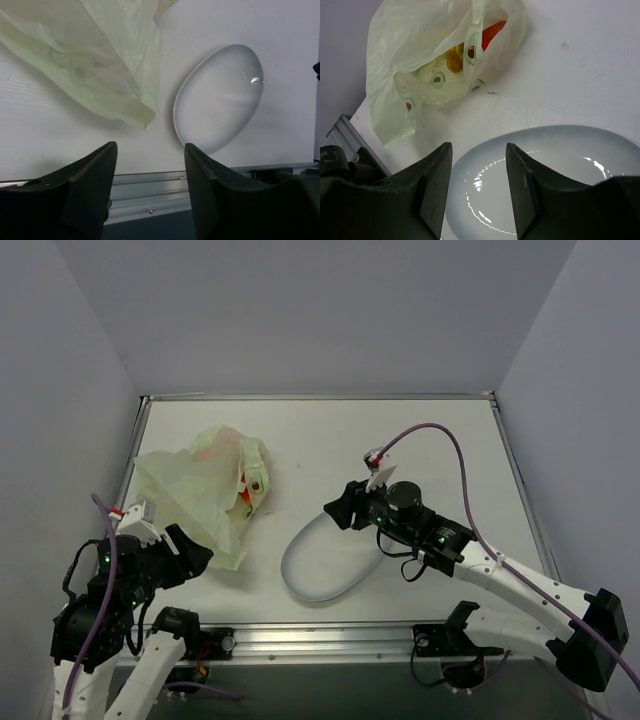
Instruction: Take the fake fruits out of the plastic bag
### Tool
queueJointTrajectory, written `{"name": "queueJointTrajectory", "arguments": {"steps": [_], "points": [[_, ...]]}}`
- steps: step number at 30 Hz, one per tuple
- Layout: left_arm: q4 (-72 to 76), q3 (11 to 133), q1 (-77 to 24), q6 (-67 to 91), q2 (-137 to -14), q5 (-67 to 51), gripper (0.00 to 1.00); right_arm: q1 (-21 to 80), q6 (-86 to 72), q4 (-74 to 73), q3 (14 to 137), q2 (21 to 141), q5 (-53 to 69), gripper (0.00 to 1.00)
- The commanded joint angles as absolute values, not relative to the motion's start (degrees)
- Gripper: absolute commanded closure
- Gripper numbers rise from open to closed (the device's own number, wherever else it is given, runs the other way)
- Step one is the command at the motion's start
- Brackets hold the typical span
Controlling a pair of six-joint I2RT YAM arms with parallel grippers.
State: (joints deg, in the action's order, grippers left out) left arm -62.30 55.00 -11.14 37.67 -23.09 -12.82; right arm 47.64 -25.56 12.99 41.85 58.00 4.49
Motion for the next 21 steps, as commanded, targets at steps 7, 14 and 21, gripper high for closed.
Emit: {"name": "queueJointTrajectory", "arguments": {"steps": [7,14,21], "points": [[-55.29,49.93,-11.25,37.53,-28.12,-2.99,0.23,48.60,-24.52,16.17,43.94,64.42,3.34,0.56],[-45.63,45.45,-18.16,42.00,-32.43,-0.80,0.20,50.18,-25.66,21.00,44.03,69.86,4.57,0.55],[-37.18,43.07,-37.67,51.40,-41.03,18.17,0.25,53.00,-25.75,24.16,45.62,74.09,3.25,0.54]]}}
